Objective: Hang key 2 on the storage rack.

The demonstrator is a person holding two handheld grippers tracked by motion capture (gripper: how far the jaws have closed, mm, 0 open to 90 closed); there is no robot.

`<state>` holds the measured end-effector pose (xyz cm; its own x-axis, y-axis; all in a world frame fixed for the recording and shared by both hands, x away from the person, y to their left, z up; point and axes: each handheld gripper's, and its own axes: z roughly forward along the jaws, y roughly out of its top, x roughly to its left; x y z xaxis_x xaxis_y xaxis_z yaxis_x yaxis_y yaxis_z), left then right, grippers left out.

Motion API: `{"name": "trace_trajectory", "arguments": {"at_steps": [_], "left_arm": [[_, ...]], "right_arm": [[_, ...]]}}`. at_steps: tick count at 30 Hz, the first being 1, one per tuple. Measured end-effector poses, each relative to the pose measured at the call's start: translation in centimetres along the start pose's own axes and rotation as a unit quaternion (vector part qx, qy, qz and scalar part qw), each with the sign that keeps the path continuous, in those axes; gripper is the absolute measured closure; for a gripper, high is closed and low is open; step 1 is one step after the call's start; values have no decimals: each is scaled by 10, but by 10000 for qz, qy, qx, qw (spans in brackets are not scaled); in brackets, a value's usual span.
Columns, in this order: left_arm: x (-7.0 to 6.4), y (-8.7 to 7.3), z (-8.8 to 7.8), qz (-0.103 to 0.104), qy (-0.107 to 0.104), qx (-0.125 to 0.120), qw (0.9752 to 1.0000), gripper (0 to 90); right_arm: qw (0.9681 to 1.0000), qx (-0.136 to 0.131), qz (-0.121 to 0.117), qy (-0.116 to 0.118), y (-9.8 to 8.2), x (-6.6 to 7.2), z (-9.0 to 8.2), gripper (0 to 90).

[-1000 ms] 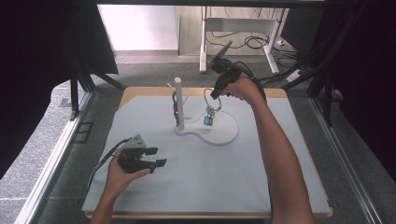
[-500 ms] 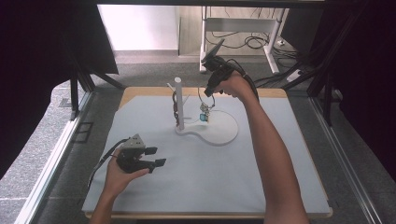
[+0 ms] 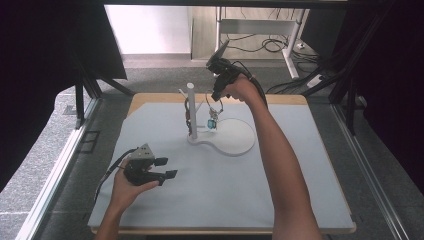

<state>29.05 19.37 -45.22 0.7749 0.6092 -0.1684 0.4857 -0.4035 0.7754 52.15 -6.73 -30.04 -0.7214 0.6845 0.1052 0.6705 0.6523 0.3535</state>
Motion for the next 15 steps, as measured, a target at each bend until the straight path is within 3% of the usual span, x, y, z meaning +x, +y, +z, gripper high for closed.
{"name": "trace_trajectory", "arguments": {"at_steps": [15], "left_arm": [[-1,0,2,8,-33,30,10000,387]], "right_arm": [[10000,-41,47,31,5,-1,20,877]]}}
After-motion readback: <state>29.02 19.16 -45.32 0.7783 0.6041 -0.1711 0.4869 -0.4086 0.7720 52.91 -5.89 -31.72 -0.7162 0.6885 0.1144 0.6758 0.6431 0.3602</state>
